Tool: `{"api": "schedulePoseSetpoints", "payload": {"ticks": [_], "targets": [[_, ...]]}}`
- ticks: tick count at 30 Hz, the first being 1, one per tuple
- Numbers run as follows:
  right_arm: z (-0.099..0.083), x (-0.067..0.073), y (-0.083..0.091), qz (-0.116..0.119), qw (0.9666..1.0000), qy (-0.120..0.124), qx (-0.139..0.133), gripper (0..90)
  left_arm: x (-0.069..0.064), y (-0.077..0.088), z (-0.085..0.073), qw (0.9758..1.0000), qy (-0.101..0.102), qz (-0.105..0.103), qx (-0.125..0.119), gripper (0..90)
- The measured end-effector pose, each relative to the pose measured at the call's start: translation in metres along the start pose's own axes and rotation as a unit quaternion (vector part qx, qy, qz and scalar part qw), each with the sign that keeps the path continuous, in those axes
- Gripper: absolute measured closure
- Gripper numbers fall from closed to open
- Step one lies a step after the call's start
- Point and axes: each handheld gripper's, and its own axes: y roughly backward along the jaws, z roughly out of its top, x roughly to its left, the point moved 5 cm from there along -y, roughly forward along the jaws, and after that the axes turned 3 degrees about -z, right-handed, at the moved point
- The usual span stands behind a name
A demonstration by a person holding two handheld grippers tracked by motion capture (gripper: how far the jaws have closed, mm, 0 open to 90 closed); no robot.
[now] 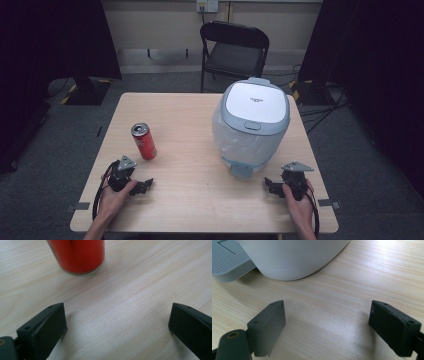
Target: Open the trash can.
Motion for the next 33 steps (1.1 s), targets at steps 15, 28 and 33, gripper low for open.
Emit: {"api": "schedulePoseSetpoints", "payload": {"ticks": [15, 28, 33], "targets": [[0.0, 0.001, 0.001, -0.008, 0.9999, -0.009, 0.001, 12.8, -0.002, 0.008, -0.001, 0.9999, 0.008, -0.007, 0.001, 16.8], [0.01, 0.005, 0.004, 0.0, 1.0, -0.005, -0.002, 16.0, -0.026, 0.017, 0.024, 0.9987, -0.008, -0.034, -0.038, 17.8], [0.018, 0.004, 0.011, 0.009, 0.9999, 0.005, -0.011, 22.9, -0.043, 0.012, 0.047, 0.9966, -0.022, -0.06, -0.051, 19.7]]}}
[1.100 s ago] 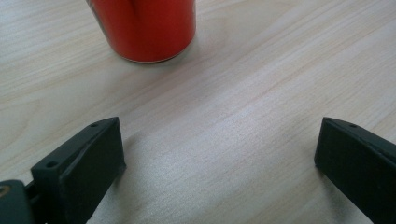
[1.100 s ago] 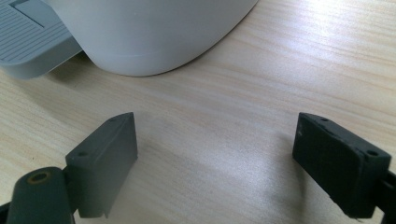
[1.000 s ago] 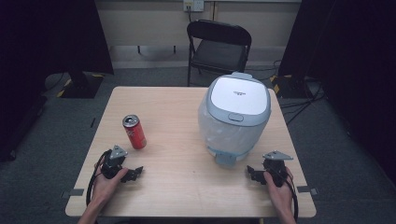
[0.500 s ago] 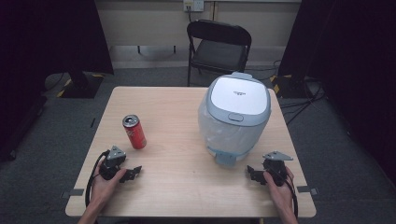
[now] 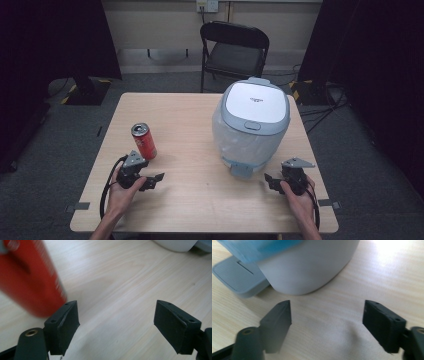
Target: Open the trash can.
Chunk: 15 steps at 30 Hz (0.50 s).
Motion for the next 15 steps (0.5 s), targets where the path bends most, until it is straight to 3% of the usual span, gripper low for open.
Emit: {"api": "schedulePoseSetpoints", "payload": {"ticks": [2, 4, 10, 12, 13, 15], "targets": [[0.004, -0.001, 0.001, 0.0, 1.0, -0.001, -0.003, 23.9, -0.005, -0.006, 0.008, 1.0, -0.003, -0.007, 0.001, 19.7], [0.008, -0.004, 0.001, -0.001, 1.0, -0.003, -0.008, 28.8, -0.009, -0.014, 0.017, 0.9998, -0.02, -0.003, 0.002, 19.7], [0.02, -0.016, -0.003, -0.024, 0.9995, -0.008, -0.018, 31.9, -0.02, -0.042, 0.04, 0.9995, -0.009, -0.03, -0.005, 20.5], [0.023, -0.019, -0.005, -0.038, 0.9991, -0.004, -0.018, 30.7, -0.024, -0.051, 0.048, 0.9994, -0.023, -0.027, 0.001, 20.6], [0.025, -0.021, -0.006, -0.042, 0.9989, -0.003, -0.02, 30.6, -0.025, -0.055, 0.052, 0.9994, -0.02, -0.026, -0.007, 20.8], [0.028, -0.026, -0.009, -0.049, 0.9986, -0.004, -0.021, 30.7, -0.027, -0.065, 0.06, 0.9994, -0.019, -0.029, 0.001, 20.8]]}}
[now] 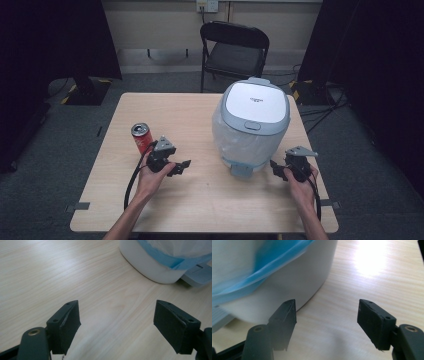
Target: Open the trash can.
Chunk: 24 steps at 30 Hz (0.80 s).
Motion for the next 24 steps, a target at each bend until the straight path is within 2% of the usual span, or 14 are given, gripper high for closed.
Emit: {"api": "schedulePoseSetpoints", "payload": {"ticks": [1, 2, 3, 5, 6, 9, 11, 15, 17, 18, 21, 22, 24], "targets": [[0.002, -0.001, -0.002, -0.005, 0.9999, 0.009, -0.003, 30.9, 0.0, -0.004, 0.004, 0.9998, -0.014, 0.006, 0.011, 20.7], [0.002, -0.001, -0.002, -0.005, 0.9999, 0.009, -0.003, 30.9, 0.0, -0.004, 0.004, 0.9998, -0.014, 0.006, 0.011, 20.7], [0.007, -0.004, -0.006, -0.022, 0.9993, 0.031, -0.005, 31.1, -0.001, -0.009, 0.01, 0.9998, -0.014, 0.004, 0.011, 20.7], [0.009, -0.007, -0.01, -0.024, 0.9995, 0.022, -0.005, 32.5, 0.002, -0.019, 0.022, 0.9999, -0.014, -0.002, 0.005, 20.7], [0.01, -0.01, -0.012, -0.031, 0.9994, 0.016, -0.002, 32.5, 0.003, -0.022, 0.027, 1.0, 0.0, -0.004, -0.004, 20.7], [0.011, -0.015, -0.016, -0.04, 0.9992, 0.003, 0.005, 32.4, 0.008, -0.029, 0.039, 0.9997, 0.014, -0.009, -0.016, 20.7], [0.014, -0.018, -0.019, -0.039, 0.9992, -0.007, -0.002, 32.1, 0.01, -0.034, 0.047, 0.9998, 0.001, -0.01, -0.018, 20.8], [0.023, -0.022, -0.027, -0.038, 0.9991, -0.004, -0.016, 32.9, 0.016, -0.046, 0.061, 0.9999, -0.003, -0.006, -0.012, 21.8], [0.03, -0.023, -0.029, -0.032, 0.9992, -0.009, -0.022, 32.9, 0.018, -0.049, 0.068, 0.9998, 0.0, -0.003, -0.02, 21.9], [0.033, -0.024, -0.03, -0.036, 0.9988, -0.012, -0.032, 33.6, 0.019, -0.05, 0.071, 0.9996, 0.007, -0.01, -0.025, 21.9], [0.042, -0.027, -0.036, -0.047, 0.998, -0.018, -0.038, 37.4, 0.023, -0.051, 0.078, 0.9996, 0.002, 0.0, -0.027, 21.9], [0.044, -0.027, -0.039, -0.051, 0.9976, -0.017, -0.043, 41.6, 0.024, -0.052, 0.08, 0.9995, 0.004, 0.001, -0.032, 21.9], [0.046, -0.028, -0.044, -0.043, 0.9972, -0.032, -0.051, 44.7, 0.026, -0.054, 0.082, 0.9997, 0.007, 0.001, -0.024, 21.9]]}}
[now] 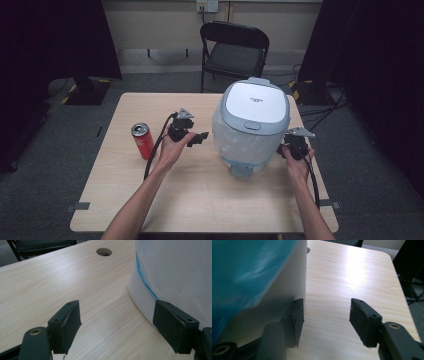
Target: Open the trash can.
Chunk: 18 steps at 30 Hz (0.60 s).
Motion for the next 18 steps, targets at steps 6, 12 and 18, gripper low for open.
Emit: {"api": "schedulePoseSetpoints", "payload": {"ticks": [6, 12, 18], "targets": [[0.0, 0.002, -0.006, 0.013, 0.9997, -0.012, -0.014, 49.3, 0.007, -0.004, 0.0, 1.0, 0.006, 0.007, 0.003, 22.3], [0.011, 0.016, -0.015, 0.043, 0.9989, 0.008, -0.016, 50.7, 0.017, -0.013, -0.002, 0.9997, 0.02, 0.015, 0.002, 22.3], [0.021, 0.031, -0.025, 0.06, 0.9979, 0.015, -0.022, 49.2, 0.026, -0.02, -0.005, 0.9993, 0.033, 0.017, 0.002, 28.3]]}}
